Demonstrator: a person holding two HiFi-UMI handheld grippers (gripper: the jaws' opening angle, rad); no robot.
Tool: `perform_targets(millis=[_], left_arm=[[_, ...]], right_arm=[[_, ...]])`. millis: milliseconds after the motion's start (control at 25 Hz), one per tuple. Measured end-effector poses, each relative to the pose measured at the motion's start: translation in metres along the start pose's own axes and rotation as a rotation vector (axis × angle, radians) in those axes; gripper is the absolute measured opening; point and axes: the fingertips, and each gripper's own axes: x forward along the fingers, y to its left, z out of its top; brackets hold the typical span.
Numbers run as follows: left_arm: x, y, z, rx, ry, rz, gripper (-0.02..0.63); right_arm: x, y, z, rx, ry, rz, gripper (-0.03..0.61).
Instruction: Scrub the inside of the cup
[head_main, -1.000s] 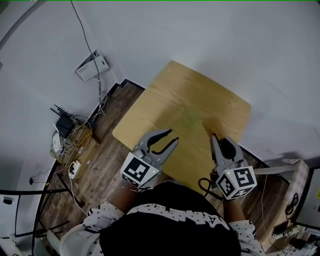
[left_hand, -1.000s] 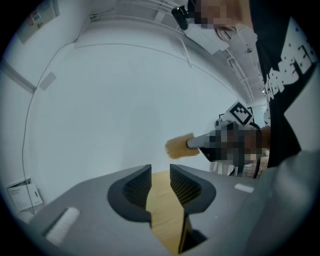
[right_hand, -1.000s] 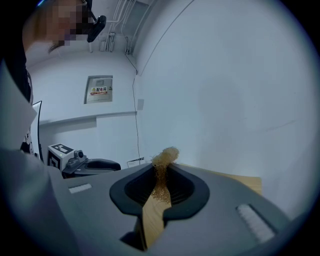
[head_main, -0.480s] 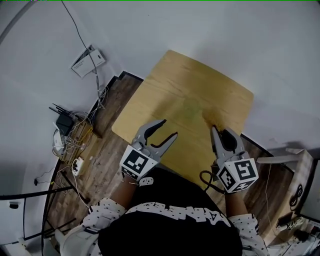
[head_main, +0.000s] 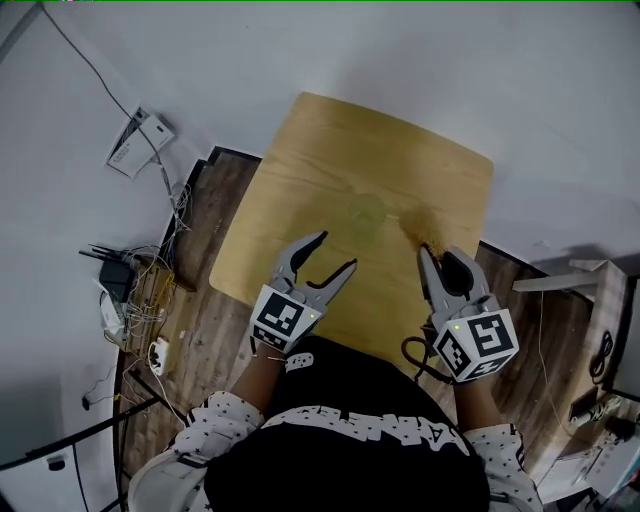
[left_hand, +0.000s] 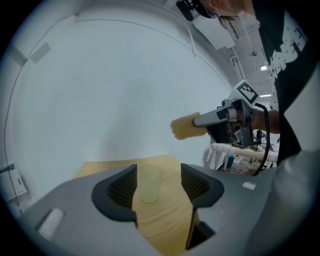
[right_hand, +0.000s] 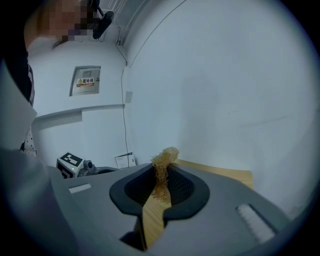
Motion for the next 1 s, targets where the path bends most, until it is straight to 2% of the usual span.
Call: perform_targets(millis=[240, 480, 1000], left_arm=[[0.026, 0.005, -0.022, -0.020, 0.029, -0.047, 0.310], [0.044, 0.009, -0.037, -0.044, 0.038, -0.066, 0.339], [0.090, 0.020, -0.064, -0.059, 0.112, -0.122, 0.400]], right_arm=[[0.014, -0.005, -0.011, 0.006, 0.038, -0.016, 0.072], [0.020, -0.011, -0.019, 0.016, 0.080, -0.029, 0.072], [0.039, -0.019, -0.030, 0.059, 0.113, -0.054, 0.072]])
